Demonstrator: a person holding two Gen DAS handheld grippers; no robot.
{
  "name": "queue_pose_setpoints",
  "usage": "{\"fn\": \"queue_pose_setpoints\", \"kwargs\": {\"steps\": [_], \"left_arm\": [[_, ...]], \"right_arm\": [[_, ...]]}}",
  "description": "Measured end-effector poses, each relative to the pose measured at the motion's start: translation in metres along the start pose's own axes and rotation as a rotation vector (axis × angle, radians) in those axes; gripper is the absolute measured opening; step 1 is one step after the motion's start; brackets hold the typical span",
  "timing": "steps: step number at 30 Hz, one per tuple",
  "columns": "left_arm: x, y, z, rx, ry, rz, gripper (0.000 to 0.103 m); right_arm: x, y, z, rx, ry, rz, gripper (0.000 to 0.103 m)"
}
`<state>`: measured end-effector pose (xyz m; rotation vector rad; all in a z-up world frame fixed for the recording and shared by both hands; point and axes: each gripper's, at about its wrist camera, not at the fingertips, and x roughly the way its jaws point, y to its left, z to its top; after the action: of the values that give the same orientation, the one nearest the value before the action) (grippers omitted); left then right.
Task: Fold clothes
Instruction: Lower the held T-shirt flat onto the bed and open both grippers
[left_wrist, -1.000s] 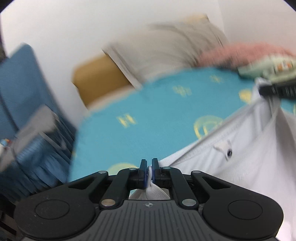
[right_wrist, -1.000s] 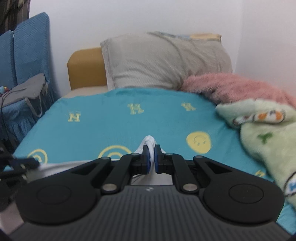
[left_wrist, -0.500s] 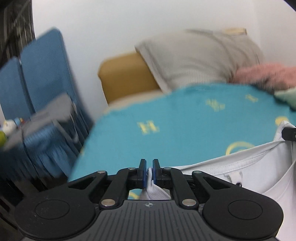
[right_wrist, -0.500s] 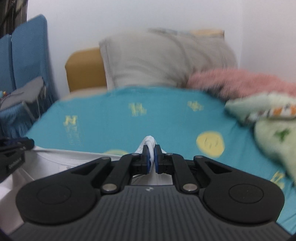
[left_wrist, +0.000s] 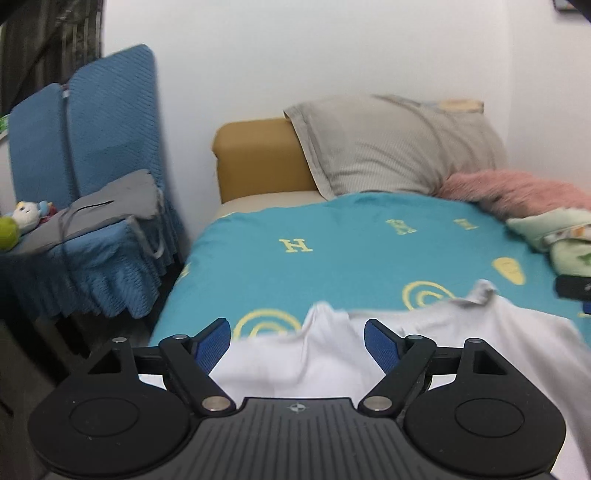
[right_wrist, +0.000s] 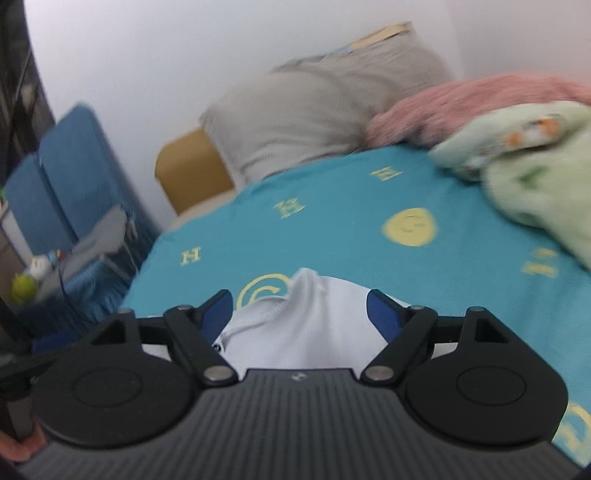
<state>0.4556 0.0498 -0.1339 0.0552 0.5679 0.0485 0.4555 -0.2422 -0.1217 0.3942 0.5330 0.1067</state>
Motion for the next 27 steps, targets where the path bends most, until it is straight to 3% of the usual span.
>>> {"fn": "queue_pose_setpoints", "kwargs": {"steps": [6, 11, 15, 18, 23, 27], "left_arm": [[-0.137, 0.015, -0.053, -0.015, 0.035, -0.013, 0.082], [-0.232, 0.034, -0.109, 0.016, 0.211, -0.038, 0.082], [-0.27, 0.054, -0.152, -0.001, 0.425, -0.026, 0.08], [-0.286, 0.06, -0.177, -0.021, 0.551, -0.041, 0.076], [-0.297, 0.059, -0.206, -0.008, 0.675, -0.028, 0.07], [-0.298, 0.061, -0.222, -0.065, 0.729, -0.033, 0.051]], "right_arm": [[-0.123, -0.043, -0.03, 0.112, -0.022, -0.082, 0.081], [-0.217, -0.061, -0.067, 0.177, -0.013, -0.106, 0.081], [-0.26, -0.065, -0.092, 0.232, 0.074, -0.12, 0.082], [-0.285, -0.055, -0.099, 0.205, 0.097, -0.096, 0.081], [-0.312, -0.041, -0.113, 0.178, 0.074, -0.019, 0.081], [-0.306, -0.034, -0.122, 0.164, 0.108, -0.013, 0.081]]}}
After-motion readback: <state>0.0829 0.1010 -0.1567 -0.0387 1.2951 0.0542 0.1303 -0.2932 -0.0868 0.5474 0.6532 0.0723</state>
